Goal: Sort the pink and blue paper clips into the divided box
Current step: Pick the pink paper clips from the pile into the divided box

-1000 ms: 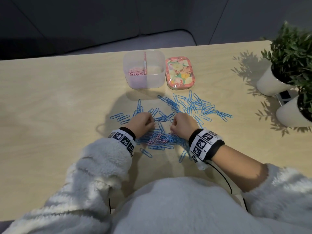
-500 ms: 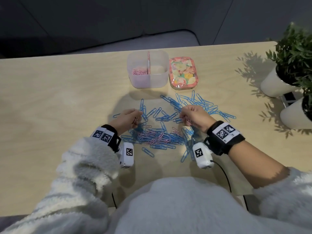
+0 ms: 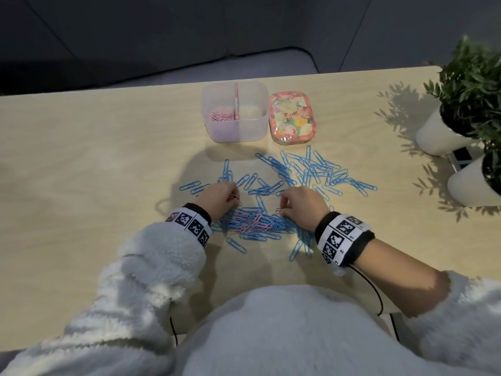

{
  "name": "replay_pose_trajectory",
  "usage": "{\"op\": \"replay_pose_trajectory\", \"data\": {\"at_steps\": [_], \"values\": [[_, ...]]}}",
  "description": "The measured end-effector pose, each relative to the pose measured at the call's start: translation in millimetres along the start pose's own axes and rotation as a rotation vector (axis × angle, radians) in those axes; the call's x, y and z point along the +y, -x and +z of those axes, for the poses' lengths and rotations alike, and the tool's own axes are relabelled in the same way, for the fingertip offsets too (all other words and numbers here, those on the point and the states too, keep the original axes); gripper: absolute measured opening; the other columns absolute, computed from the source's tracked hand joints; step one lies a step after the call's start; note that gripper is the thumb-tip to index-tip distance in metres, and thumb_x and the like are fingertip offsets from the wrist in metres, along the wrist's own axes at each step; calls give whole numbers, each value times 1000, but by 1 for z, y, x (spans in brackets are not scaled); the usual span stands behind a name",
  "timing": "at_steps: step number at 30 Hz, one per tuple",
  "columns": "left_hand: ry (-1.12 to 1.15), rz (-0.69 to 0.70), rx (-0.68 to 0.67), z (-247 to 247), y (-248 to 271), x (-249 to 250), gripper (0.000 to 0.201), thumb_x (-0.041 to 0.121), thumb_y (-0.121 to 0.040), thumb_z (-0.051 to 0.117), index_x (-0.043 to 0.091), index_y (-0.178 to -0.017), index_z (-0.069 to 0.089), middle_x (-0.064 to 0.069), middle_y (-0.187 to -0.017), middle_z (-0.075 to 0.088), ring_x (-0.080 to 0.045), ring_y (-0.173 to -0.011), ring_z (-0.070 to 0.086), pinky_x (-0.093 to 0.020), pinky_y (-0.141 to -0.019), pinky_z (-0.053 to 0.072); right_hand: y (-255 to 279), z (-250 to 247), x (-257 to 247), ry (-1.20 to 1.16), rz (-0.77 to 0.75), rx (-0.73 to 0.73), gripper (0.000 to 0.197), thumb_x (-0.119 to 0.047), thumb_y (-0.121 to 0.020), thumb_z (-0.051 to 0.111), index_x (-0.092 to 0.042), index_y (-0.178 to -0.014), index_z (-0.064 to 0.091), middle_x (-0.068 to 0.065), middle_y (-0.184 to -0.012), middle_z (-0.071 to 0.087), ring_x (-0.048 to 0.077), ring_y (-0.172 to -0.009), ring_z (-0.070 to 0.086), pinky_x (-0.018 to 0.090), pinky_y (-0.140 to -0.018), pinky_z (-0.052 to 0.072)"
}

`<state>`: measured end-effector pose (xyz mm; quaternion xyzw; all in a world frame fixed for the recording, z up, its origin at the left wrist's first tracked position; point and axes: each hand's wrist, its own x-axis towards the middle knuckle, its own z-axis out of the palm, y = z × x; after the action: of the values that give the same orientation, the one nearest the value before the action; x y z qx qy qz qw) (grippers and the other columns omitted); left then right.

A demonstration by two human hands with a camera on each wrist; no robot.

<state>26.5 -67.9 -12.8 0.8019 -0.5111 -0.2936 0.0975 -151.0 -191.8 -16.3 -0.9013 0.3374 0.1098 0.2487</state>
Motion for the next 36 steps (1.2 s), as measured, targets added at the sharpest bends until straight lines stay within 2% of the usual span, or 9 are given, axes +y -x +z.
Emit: {"op": "replay_pose_trajectory", "data": {"at_steps": [8,10,14,20,26,29,32,34,36], "values": [[-72,75,14,4,5,3,18,22,-91,55,7,-99,57,-10,-106,58,-27,-98,56,-34,-84,42,-12,-6,4,-28,-1,-168,16,-19,-85,55,-13,-71,50,14,-81,63,32,-79,58,32,-64,38],[-77,74,6,4,6,3,19,23,-90,56,6,-100,56,-11,-107,57,-27,-98,55,-33,-84,42,-18,-16,4,-85,-4,-178,22,-13,-83,54,-16,-63,44,11,-73,58,27,-71,53,29,-63,36],[-86,59,-3,6,5,3,19,21,-91,54,5,-100,57,-12,-109,57,-27,-98,55,-31,-83,41,-36,-55,-9,-545,9,-176,25,-4,-88,49,-11,-64,46,8,-57,44,10,-43,41,18,-44,34],[-13,16,3,4,5,4,16,13,-92,50,-1,-99,55,-17,-109,57,-31,-100,54,-31,-82,37,-90,-109,-58,-862,-59,-113,29,5,-89,46,-5,-62,50,2,-46,55,3,-29,42,12,-30,31],[55,-2,93,-7,10,-2,16,14,-94,46,2,-100,55,-14,-108,57,-29,-98,54,-28,-79,37,-144,-118,-116,-1029,28,80,22,5,-91,44,-6,-75,53,9,-60,49,7,-29,48,15,-32,38],[52,-17,125,-27,7,-5,19,17,-95,47,1,-100,54,-17,-104,59,-30,-94,54,-33,-78,40,-164,-110,-133,-1164,116,17,29,5,-90,42,-7,-64,47,10,-61,43,17,-41,44,24,-44,39],[42,-20,187,-57,-5,-4,19,18,-94,49,0,-98,55,-18,-101,62,-31,-91,56,-35,-77,41,-172,-102,-136,-1111,137,-4,23,3,-89,41,-2,-69,52,7,-66,43,16,-54,40,26,-52,35],[50,-33,281,-79,-17,-1,17,16,-92,51,1,-98,58,-17,-101,64,-30,-92,57,-33,-77,41,-167,-102,-132,-1102,90,59,23,5,-88,39,5,-78,59,5,-68,42,14,-58,37,25,-54,34],[54,-44,385,-100,-33,5,16,12,-90,53,-1,-97,59,-19,-103,64,-31,-96,57,-35,-80,39,-155,-106,-122,-1156,57,125,30,6,-90,35,-4,-72,57,6,-70,45,12,-58,41,18,-50,39]]}}
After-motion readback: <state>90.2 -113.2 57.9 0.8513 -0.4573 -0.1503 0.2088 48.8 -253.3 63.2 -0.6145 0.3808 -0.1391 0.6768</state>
